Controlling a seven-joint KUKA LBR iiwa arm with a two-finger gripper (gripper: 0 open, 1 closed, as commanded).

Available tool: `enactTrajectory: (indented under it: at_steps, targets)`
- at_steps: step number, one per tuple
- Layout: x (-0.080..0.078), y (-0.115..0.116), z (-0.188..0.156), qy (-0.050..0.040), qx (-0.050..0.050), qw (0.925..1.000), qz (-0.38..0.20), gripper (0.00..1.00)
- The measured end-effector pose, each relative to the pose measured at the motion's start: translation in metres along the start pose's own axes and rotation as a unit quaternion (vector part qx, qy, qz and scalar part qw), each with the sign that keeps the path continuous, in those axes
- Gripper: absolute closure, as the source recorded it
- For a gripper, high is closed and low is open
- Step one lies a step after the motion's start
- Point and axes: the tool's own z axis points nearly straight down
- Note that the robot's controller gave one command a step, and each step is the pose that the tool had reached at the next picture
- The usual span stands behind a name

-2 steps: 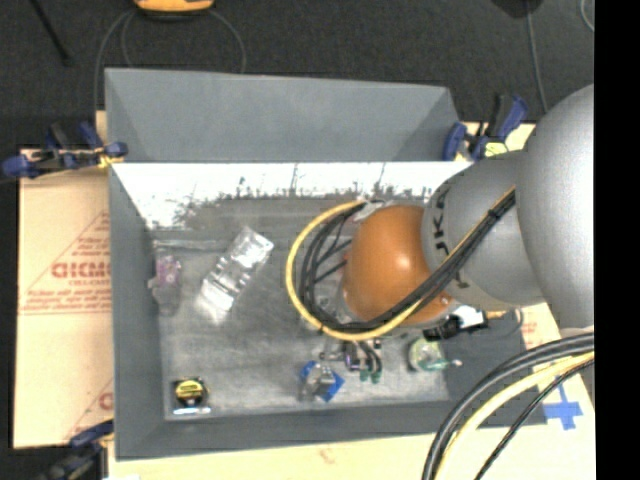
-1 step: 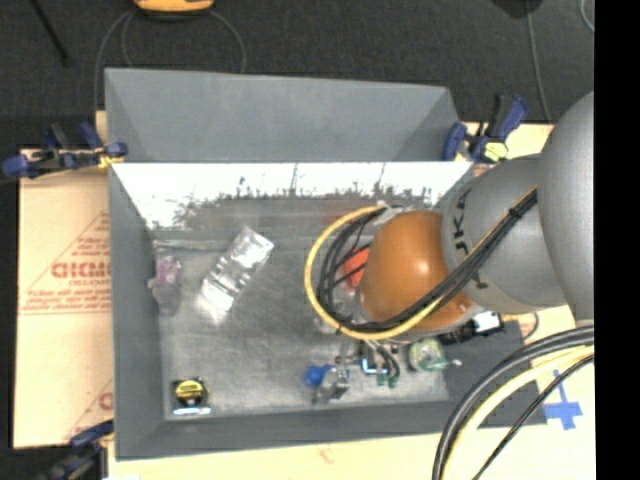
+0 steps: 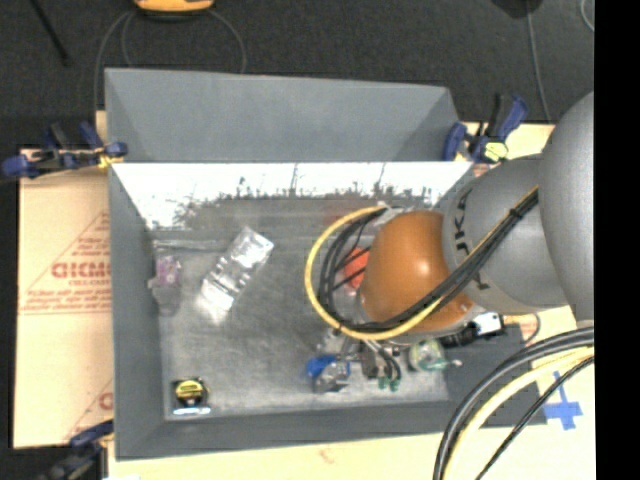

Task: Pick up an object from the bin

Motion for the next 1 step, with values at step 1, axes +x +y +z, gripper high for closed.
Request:
enactTrajectory:
  at_steps: [1]
  targets:
    - [-0.0107, -0.0165, -0.1239, -0.0076, 0.003, 0.9999, -0.009, 1.0]
